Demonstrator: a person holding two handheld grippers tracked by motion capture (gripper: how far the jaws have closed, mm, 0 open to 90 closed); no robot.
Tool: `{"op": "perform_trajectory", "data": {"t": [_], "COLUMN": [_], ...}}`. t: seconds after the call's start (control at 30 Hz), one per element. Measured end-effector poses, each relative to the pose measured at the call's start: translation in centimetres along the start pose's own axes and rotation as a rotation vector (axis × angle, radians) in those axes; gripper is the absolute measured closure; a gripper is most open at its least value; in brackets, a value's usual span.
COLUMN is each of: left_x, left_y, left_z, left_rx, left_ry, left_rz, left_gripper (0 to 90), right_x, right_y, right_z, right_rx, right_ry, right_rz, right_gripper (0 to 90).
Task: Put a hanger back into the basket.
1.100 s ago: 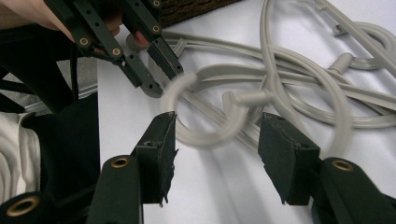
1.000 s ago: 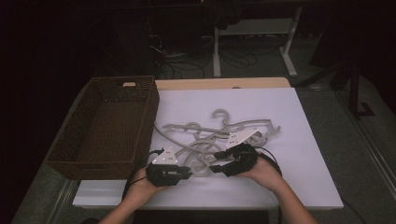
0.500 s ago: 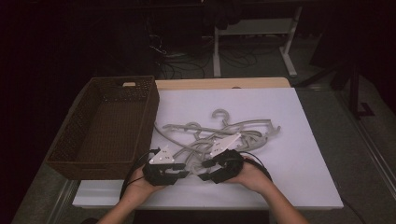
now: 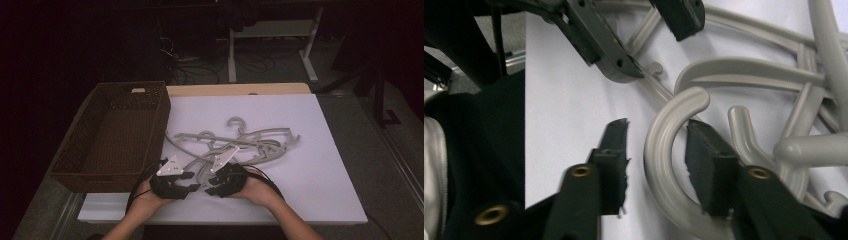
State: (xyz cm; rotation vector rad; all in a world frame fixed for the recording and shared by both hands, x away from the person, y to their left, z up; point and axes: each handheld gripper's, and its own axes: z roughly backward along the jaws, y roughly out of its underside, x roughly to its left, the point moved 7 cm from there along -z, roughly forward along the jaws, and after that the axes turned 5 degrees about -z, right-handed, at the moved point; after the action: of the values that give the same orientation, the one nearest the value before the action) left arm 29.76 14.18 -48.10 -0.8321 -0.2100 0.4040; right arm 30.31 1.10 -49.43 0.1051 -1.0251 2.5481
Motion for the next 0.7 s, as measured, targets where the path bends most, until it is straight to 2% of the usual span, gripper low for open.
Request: {"op": "perform_trajectory", "data": {"t": [0.13, 0.47, 0.7], "left_x": [0.1, 0.1, 0.2], "left_y": [0.0, 0.0, 0.1], "left_z": [0.1, 0.5, 0.6], "left_rx": [-0.003, -0.015, -0.021], "left_ry": [-0.003, -0.009, -0.01], "left_rz": [0.002, 0.006, 0.003], "left_gripper": [48.7, 45.6, 45.6], "right_x": [0.0, -0.4, -1.2], "right_y": [-0.2, -2.1, -4.3], "right_z": [0.4, 3.3, 5.9], "right_rx": [-0.018, -0.088, -0.133], "right_ry": [0.006, -0.002, 0.039], "right_rz": [0.01, -0.011, 0.005], "right_gripper": [73.0, 73.6, 74.4]}}
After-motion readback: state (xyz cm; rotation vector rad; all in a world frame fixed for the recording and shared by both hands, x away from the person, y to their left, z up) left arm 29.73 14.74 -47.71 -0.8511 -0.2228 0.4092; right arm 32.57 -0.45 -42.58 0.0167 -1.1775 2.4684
